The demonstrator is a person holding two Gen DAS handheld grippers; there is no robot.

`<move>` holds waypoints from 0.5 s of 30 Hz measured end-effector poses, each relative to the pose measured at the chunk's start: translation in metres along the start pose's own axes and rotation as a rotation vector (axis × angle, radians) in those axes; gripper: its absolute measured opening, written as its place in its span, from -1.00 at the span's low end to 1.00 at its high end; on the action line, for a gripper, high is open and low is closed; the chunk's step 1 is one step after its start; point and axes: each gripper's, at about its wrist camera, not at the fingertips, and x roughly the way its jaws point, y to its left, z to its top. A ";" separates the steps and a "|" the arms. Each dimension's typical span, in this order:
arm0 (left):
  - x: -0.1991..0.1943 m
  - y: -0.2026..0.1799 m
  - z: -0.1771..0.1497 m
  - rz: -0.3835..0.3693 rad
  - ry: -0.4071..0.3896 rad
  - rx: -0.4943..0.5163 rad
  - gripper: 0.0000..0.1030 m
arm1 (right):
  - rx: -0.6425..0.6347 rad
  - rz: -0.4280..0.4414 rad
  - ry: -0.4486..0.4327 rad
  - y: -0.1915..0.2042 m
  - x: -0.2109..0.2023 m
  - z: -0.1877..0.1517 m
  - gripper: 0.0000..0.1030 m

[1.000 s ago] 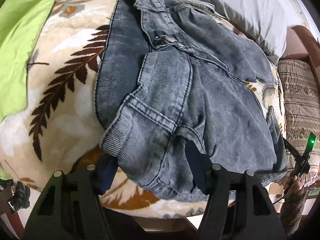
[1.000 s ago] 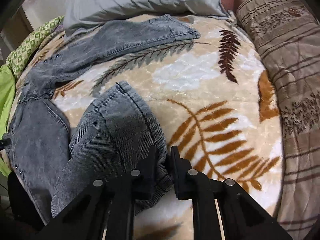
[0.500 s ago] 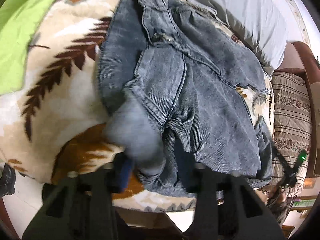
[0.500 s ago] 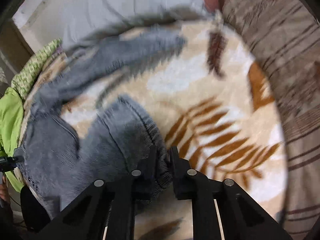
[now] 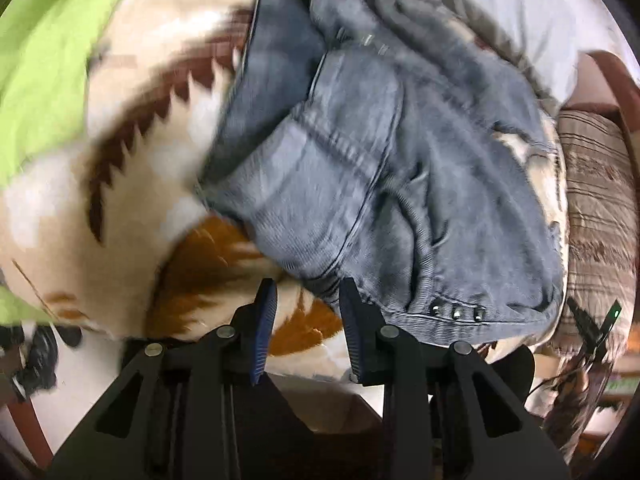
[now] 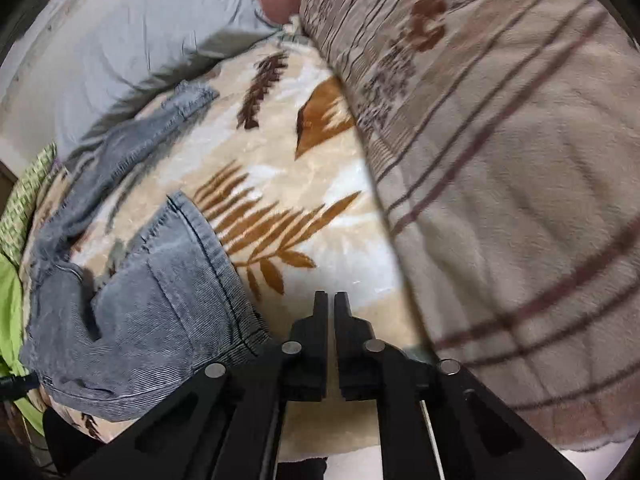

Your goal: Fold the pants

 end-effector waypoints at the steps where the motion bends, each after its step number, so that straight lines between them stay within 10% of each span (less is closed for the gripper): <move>1: -0.009 0.000 0.005 -0.004 -0.026 0.013 -0.36 | -0.005 0.019 -0.013 0.004 -0.005 0.005 -0.58; 4: -0.031 0.000 0.032 -0.010 -0.109 0.023 0.57 | -0.054 0.091 -0.055 0.031 -0.010 0.027 0.46; 15: 0.036 -0.030 0.089 0.054 0.011 0.052 0.70 | -0.191 0.083 0.112 0.123 0.103 0.064 0.50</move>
